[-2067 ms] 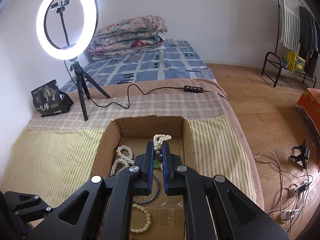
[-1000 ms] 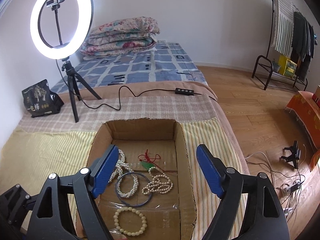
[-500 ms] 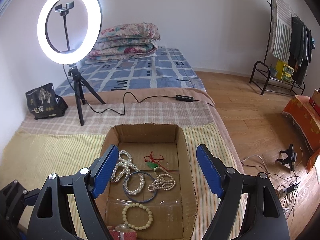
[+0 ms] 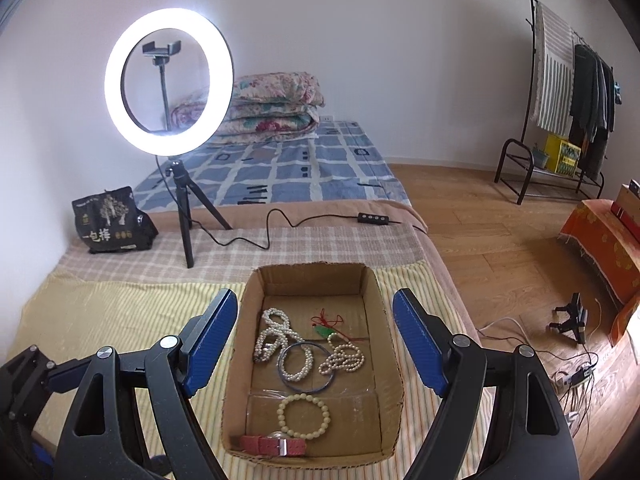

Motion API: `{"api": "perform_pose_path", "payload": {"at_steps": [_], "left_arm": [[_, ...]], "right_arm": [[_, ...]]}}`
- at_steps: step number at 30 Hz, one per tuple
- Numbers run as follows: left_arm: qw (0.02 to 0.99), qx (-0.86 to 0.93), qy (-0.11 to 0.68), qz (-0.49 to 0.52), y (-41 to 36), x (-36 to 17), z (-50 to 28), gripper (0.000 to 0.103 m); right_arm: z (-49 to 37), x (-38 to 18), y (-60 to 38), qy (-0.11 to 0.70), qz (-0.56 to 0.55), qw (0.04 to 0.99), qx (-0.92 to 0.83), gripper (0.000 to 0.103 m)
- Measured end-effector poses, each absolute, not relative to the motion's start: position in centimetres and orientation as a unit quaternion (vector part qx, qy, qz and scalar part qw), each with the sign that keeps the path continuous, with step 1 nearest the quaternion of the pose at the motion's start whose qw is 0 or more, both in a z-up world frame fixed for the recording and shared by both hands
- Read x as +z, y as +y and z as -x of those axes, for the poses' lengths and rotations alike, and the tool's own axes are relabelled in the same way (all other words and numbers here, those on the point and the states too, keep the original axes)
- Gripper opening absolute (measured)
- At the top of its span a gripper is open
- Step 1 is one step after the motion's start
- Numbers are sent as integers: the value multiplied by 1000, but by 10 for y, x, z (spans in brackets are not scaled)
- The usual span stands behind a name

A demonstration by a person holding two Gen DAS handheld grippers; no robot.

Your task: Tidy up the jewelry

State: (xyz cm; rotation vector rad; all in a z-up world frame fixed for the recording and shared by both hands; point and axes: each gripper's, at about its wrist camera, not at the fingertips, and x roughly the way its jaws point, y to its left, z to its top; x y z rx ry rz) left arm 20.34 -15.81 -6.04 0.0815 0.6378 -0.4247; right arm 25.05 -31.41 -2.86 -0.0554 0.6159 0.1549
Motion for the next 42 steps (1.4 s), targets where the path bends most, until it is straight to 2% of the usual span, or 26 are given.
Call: {"api": "perform_pose_path", "payload": {"at_steps": [14, 17, 24, 31, 42], "left_arm": [[944, -174, 280, -2, -102, -29, -167, 81], [949, -170, 266, 7, -93, -21, -158, 91], [955, -166, 245, 5, -82, -11, -141, 93], [960, -153, 234, -17, -78, -13, -130, 102], [968, -106, 226, -30, -72, -15, -129, 103]], "right_arm": [[-197, -7, -305, 273, 39, 960, 55, 81], [-184, -6, -303, 269, 39, 961, 55, 81], [-158, -9, -303, 263, 38, 963, 44, 82], [-143, -19, -301, 267, 42, 962, 45, 82], [-132, -28, -304, 268, 26, 962, 41, 82]]}}
